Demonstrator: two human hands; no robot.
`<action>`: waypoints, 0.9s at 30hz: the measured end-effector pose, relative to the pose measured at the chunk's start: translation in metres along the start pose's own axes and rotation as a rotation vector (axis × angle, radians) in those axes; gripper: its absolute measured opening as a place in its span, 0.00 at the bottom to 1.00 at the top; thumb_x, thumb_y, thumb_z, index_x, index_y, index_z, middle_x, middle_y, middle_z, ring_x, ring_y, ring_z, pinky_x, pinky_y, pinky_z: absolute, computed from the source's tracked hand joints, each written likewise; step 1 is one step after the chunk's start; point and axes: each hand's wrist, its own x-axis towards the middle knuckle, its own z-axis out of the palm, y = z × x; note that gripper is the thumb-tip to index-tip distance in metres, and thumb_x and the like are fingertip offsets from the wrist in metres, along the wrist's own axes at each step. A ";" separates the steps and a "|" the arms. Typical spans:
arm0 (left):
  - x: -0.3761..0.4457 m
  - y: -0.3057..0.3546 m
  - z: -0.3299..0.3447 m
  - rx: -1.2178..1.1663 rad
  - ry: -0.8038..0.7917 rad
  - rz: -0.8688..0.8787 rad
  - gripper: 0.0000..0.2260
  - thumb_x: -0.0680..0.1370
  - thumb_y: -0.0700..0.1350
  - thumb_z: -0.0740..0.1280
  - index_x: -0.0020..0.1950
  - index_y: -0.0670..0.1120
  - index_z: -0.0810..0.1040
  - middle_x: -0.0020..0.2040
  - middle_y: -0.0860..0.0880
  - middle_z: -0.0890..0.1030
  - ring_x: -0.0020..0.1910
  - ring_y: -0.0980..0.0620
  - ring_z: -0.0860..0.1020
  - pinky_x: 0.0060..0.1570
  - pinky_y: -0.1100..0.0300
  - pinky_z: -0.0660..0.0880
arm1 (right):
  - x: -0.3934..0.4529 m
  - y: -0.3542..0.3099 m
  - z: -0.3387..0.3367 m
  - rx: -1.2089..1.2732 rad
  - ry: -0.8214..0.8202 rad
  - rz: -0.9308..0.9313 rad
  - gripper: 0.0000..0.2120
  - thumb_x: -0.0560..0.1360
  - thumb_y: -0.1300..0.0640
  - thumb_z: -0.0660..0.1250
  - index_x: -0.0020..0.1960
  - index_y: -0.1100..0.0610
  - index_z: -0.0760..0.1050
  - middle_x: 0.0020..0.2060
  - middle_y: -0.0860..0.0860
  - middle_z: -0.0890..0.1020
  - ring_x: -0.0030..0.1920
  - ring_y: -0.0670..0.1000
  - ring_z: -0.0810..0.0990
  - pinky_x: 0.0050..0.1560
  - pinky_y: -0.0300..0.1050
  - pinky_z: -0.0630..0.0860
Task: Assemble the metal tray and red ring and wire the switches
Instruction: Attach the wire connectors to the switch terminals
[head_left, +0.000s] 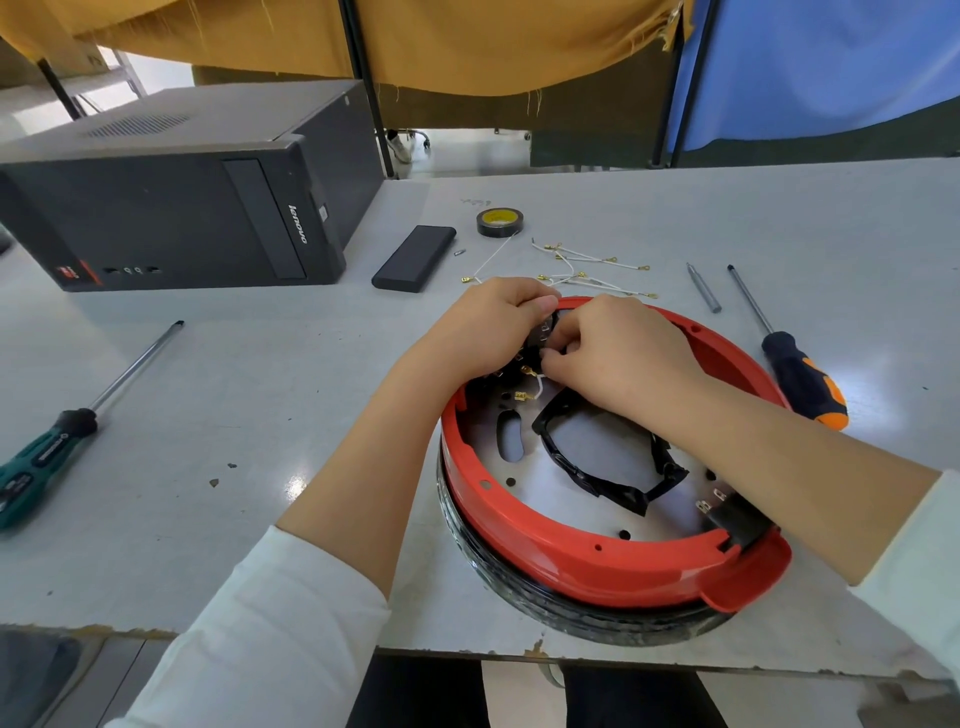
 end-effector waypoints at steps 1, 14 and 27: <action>0.000 0.000 0.000 -0.002 -0.002 -0.002 0.12 0.82 0.45 0.60 0.62 0.48 0.80 0.56 0.49 0.82 0.58 0.50 0.78 0.62 0.55 0.72 | 0.000 0.000 0.000 0.008 -0.002 0.003 0.07 0.70 0.52 0.65 0.39 0.50 0.81 0.32 0.48 0.81 0.35 0.49 0.77 0.28 0.40 0.63; 0.003 -0.004 0.001 -0.063 -0.015 -0.018 0.13 0.83 0.45 0.60 0.63 0.47 0.79 0.58 0.49 0.82 0.59 0.52 0.77 0.63 0.56 0.71 | 0.002 -0.001 0.004 0.090 0.004 -0.002 0.06 0.70 0.57 0.67 0.37 0.56 0.81 0.31 0.52 0.81 0.36 0.53 0.79 0.37 0.48 0.76; 0.000 -0.006 0.000 -0.033 0.156 -0.061 0.09 0.77 0.52 0.68 0.53 0.51 0.82 0.47 0.54 0.84 0.40 0.61 0.78 0.36 0.71 0.70 | 0.001 0.004 0.003 0.047 -0.010 -0.034 0.09 0.73 0.52 0.68 0.37 0.55 0.79 0.31 0.48 0.80 0.34 0.49 0.77 0.34 0.43 0.73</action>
